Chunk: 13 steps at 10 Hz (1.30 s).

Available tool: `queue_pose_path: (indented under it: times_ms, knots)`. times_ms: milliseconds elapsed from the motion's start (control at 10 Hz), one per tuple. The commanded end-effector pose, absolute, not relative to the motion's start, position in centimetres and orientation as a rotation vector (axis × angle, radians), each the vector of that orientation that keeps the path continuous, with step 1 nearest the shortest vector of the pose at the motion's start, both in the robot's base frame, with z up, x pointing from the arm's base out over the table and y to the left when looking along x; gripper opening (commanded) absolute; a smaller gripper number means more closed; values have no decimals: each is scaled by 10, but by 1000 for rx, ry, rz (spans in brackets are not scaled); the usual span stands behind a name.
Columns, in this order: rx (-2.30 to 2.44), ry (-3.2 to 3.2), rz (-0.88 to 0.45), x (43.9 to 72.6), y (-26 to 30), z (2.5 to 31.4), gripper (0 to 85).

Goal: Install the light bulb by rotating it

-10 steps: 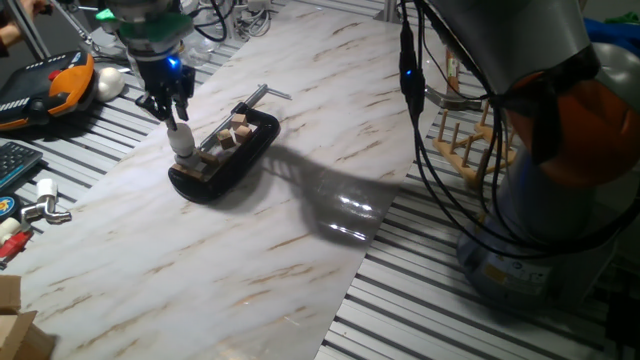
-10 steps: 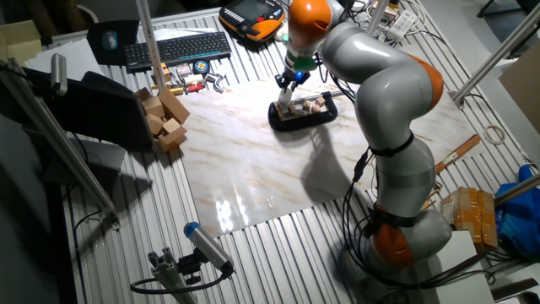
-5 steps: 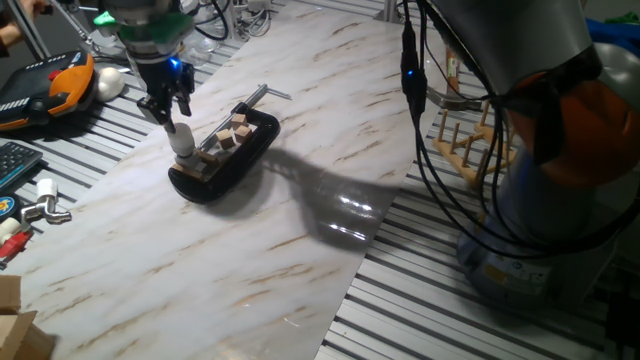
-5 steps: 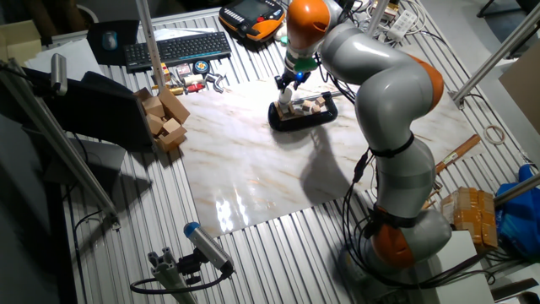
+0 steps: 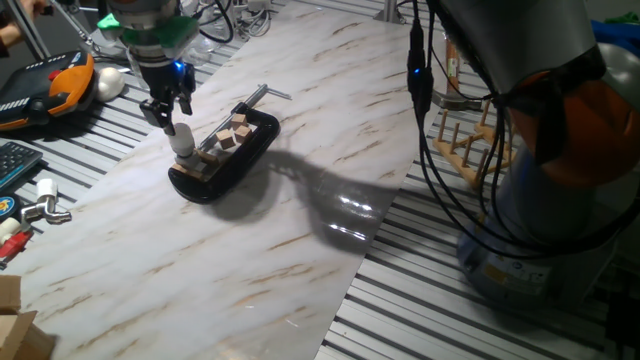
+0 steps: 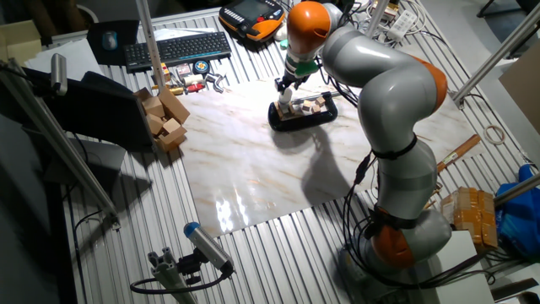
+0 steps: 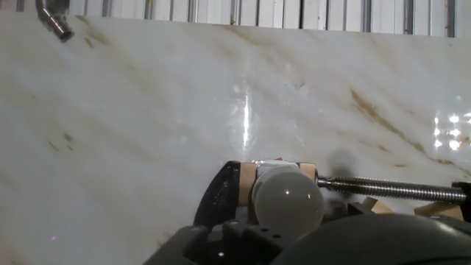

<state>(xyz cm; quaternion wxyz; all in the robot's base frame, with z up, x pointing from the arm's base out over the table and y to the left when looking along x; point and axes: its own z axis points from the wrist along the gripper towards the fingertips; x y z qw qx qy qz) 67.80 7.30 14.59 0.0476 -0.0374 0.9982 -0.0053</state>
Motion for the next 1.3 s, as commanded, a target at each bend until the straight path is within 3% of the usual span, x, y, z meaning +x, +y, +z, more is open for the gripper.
queue_pose_path:
  times_ms: [0, 1200]
  knots:
    - [-116, 3049, -14, 678, 73, 145, 680]
    - [-181, 3051, 9, 680, 77, 121, 680]
